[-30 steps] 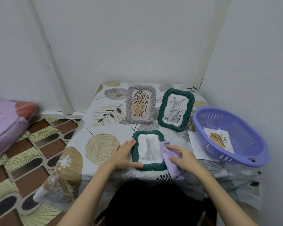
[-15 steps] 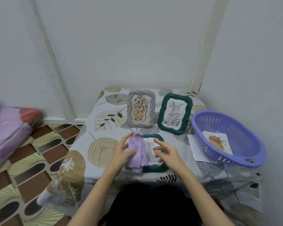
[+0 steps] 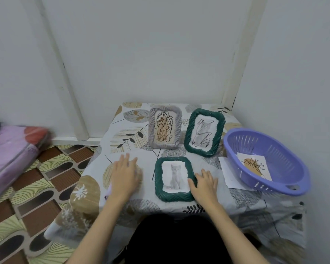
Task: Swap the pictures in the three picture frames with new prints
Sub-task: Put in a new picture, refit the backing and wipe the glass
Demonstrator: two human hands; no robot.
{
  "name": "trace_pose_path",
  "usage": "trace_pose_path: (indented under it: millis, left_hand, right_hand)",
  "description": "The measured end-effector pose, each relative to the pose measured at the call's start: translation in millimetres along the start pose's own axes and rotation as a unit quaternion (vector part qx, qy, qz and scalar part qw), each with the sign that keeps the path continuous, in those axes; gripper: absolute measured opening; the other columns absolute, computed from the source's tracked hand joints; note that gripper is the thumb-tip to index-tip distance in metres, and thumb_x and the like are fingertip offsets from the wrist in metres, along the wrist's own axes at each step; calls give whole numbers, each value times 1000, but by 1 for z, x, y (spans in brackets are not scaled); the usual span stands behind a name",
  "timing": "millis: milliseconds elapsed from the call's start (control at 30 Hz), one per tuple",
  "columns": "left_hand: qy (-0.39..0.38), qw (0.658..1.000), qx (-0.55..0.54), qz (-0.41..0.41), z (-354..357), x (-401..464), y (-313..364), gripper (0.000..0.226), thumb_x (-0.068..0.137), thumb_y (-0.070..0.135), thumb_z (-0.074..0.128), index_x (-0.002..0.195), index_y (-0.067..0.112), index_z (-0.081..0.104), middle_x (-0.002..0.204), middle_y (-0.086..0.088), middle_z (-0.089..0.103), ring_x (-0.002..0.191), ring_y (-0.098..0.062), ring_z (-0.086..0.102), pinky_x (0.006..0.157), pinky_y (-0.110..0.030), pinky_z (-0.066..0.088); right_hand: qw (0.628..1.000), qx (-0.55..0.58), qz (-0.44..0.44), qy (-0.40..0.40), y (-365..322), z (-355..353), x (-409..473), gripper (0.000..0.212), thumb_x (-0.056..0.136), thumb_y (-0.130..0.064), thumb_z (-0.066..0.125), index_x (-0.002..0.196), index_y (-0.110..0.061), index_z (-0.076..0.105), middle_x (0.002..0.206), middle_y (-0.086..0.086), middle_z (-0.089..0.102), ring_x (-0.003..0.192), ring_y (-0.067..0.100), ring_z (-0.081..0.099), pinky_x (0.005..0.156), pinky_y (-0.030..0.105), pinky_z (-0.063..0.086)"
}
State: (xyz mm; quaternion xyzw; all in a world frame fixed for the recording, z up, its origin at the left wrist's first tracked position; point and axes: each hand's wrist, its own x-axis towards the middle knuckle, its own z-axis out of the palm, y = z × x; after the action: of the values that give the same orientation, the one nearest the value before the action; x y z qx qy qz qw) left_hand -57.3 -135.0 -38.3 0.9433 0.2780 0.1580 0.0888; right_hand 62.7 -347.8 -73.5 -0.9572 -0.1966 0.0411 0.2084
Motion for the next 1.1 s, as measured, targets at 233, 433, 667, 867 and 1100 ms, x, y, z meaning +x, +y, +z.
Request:
trace_pose_path:
  millis: [233,433,667,867,1100]
  left_hand:
    - [-183,924,-328,-68,29,0,72,66,87,19,59,142,5,26,144,-15,38,131,-27,38,109,-33,30]
    - [-77,790,-592,-142,13,-5,68,69,74,-15,62,130,21,42,125,-5,49,102,-25,56,77,-29,53]
    - [-91,732,-670,-83,-28,-3,53,71,78,-14,61,123,40,49,120,-1,54,90,-26,63,77,-44,56]
    - [-92,728,-678,-39,-52,0,41,72,79,-17,57,130,33,47,127,-6,51,90,-28,67,80,-47,56]
    - [-75,727,-682,-33,-63,11,11,72,79,-16,58,133,31,46,128,-5,53,99,-32,66,88,-54,51]
  right_hand:
    - [982,189,12,26,-3,-3,1,37,87,-22,58,118,-1,55,126,14,50,125,29,39,107,38,28]
    - [830,553,69,-8,-4,-23,-8,29,83,4,61,101,-15,48,112,17,63,94,25,61,90,42,50]
    - [745,662,-16,-79,-17,-61,-13,45,78,15,59,113,-12,50,101,11,68,88,26,63,77,40,55]
    - [755,636,-60,-145,-41,-82,4,65,72,16,61,128,-14,43,109,17,63,93,31,60,78,39,52]
    - [750,629,-97,-180,-79,-79,28,66,68,15,60,128,-9,44,112,18,61,95,29,60,74,35,54]
